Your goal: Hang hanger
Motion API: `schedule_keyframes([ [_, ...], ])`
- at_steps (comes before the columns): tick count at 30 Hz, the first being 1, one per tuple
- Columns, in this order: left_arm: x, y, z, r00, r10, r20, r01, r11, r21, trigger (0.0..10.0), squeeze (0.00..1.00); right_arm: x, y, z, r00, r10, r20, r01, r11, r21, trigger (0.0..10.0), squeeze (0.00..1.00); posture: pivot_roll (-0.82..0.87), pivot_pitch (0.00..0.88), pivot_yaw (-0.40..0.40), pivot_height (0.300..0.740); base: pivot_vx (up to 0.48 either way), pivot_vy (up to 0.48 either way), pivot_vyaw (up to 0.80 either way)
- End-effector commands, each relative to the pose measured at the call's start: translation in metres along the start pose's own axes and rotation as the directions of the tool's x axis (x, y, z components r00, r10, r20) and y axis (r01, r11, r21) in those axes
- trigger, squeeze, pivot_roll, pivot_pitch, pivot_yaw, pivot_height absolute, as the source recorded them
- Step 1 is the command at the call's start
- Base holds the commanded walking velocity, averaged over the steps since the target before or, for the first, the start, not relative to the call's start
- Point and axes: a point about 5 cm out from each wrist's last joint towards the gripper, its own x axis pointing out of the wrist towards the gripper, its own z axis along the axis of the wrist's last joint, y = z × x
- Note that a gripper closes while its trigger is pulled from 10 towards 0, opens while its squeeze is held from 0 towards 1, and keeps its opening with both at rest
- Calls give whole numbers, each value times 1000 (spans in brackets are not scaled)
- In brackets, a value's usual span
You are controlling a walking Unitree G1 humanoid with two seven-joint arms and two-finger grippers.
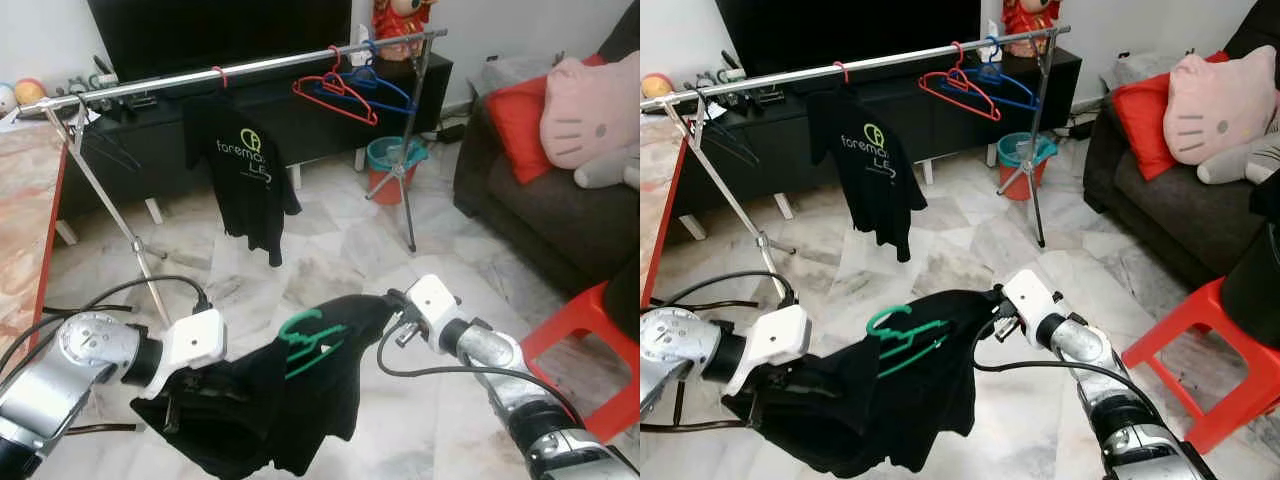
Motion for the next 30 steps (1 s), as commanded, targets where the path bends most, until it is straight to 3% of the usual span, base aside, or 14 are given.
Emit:
schedule_keyframes([
  [1,-14,10,7,998,53,44,-55,997,51,10000,0,-8,-10,-10,998,-34,-51,36,999,28,0,0,61,0,-5,740,0,0,0],
  [4,-25,18,6,994,105,45,-108,991,81,10000,0,-10,-7,-14,998,-13,-68,14,1000,22,0,0,60,0,-5,740,0,0,0],
  [6,-36,29,5,980,194,42,-197,976,91,10000,0,-12,-7,-17,997,-6,-78,8,1000,28,0,0,61,0,-4,740,0,0,0],
  [10,-51,35,10,970,223,95,-229,971,69,10000,0,-14,-4,-21,996,4,-85,-2,1000,31,0,0,58,0,-5,740,0,0,0],
  [15,-58,30,6,988,148,47,-150,987,50,10000,0,-14,0,-23,996,27,-88,-24,999,39,0,0,60,0,-9,740,0,0,0],
  [20,-55,19,9,997,21,79,-25,999,46,10000,0,-15,1,-25,994,39,-98,-36,999,34,0,0,62,0,-12,740,0,0,0],
  [23,-39,3,23,979,-143,143,131,987,87,10000,0,-16,3,-28,990,66,-127,-64,998,22,0,0,60,0,-18,740,0,0,0],
  [24,-39,3,23,979,-143,143,131,987,87,10000,0,-16,3,-28,990,66,-127,-64,998,22,0,0,60,0,-18,740,0,0,0],
  [26,-32,-3,24,972,-209,111,195,973,125,10000,0,-18,4,-33,984,86,-154,-83,996,28,0,0,61,0,-22,740,0,0,0],
  [30,-28,-6,21,970,-239,45,230,962,149,10000,0,-21,5,-38,979,96,-179,-92,995,28,0,0,62,0,-25,740,0,0,0],
])
